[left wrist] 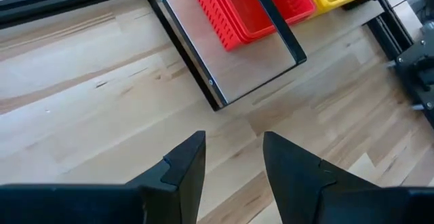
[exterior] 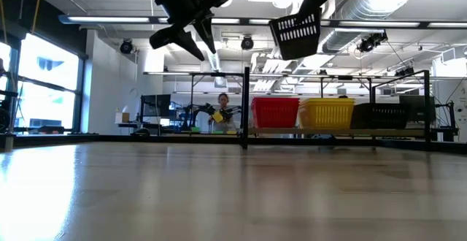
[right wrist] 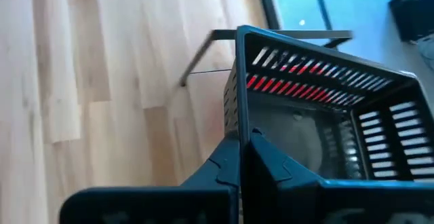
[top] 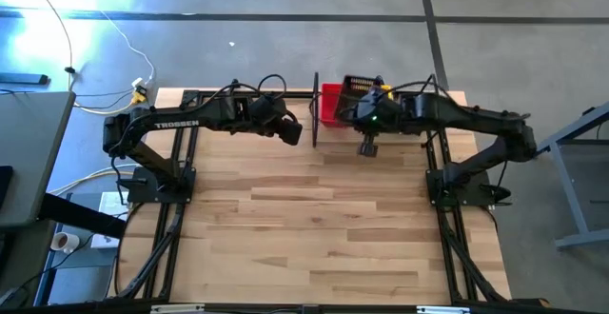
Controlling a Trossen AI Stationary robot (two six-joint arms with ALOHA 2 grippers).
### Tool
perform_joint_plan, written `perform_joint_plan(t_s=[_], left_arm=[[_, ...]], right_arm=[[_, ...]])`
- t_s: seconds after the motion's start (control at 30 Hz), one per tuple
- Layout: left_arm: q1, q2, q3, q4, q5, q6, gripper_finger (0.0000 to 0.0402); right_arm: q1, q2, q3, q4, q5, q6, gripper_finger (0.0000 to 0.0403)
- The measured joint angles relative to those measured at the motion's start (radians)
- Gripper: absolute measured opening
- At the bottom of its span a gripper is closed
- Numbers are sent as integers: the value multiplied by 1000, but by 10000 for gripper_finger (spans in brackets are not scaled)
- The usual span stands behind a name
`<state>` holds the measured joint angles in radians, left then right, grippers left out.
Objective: Stack baskets on shelf by color
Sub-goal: Stack the black bin on top of the black bin on the shelf
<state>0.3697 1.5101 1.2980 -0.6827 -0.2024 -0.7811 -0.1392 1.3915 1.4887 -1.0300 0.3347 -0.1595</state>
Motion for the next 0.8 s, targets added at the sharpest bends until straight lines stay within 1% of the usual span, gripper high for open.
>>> perform_joint_plan(t_s=[0.4,0.6,0.67,0.8], left_arm=[[24,0,0,0,1,0,138],[24,0,0,0,3,0,138],[24,0,0,0,4,0,138],[24,0,0,0,4,0,138]], right_arm=[[-133,-162,0,-2,-2,-98,0],[-212,-229,-4,-59,-15,-115,0],[-229,-269,-59,-47,-21,-130,0],[-260,-389,-264,45,-27,-170,0]])
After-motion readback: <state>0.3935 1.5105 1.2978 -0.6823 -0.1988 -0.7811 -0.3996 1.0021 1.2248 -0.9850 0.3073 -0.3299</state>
